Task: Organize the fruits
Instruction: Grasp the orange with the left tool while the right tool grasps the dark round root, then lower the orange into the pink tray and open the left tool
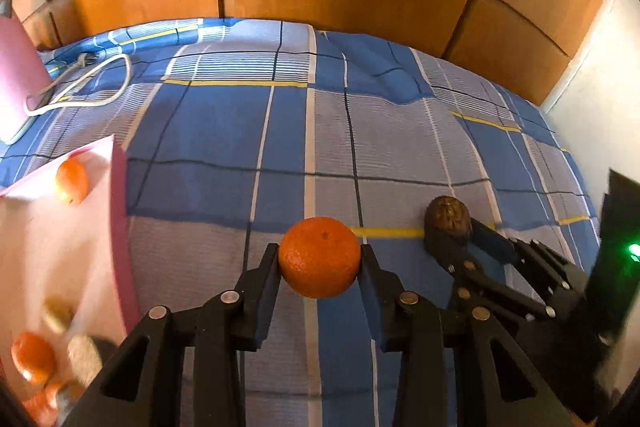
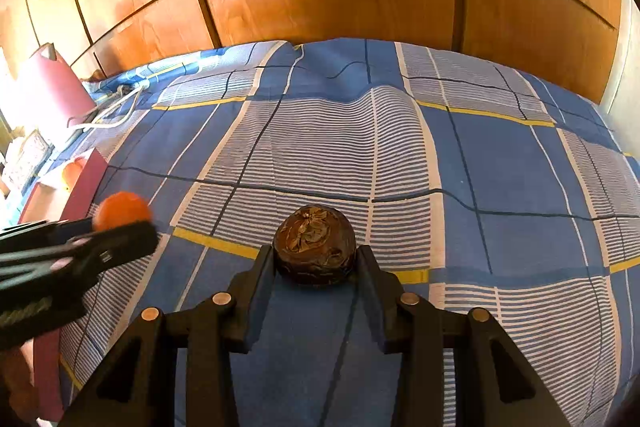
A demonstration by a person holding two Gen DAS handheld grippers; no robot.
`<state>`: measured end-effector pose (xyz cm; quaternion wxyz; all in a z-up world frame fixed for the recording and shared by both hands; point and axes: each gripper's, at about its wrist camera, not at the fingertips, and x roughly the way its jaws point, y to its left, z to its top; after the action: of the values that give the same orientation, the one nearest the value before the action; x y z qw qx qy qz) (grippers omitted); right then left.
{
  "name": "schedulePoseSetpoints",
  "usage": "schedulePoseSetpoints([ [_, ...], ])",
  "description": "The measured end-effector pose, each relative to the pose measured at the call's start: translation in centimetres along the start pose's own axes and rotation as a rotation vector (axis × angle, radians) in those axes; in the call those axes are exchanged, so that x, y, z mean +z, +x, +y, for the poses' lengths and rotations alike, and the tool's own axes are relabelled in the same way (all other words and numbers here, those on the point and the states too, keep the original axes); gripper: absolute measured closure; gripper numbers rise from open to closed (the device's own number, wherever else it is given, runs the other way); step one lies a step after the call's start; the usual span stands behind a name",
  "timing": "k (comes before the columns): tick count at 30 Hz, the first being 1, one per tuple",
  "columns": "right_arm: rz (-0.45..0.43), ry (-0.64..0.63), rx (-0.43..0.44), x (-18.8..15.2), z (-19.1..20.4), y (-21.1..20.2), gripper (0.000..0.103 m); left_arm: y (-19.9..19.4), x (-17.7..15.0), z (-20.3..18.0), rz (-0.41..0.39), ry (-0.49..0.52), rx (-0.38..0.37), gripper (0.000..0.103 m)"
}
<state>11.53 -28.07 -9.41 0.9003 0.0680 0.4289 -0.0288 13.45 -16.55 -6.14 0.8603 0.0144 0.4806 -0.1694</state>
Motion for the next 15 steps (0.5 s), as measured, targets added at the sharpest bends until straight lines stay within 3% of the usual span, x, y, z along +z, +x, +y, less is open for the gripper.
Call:
schedulePoseSetpoints([
  [15,0.014,-0.033,0.003,-3.7,1.9,-3.0,0.062,-6.9,-3.7,1.2,-0.1,-0.015,-0.007,0.065],
])
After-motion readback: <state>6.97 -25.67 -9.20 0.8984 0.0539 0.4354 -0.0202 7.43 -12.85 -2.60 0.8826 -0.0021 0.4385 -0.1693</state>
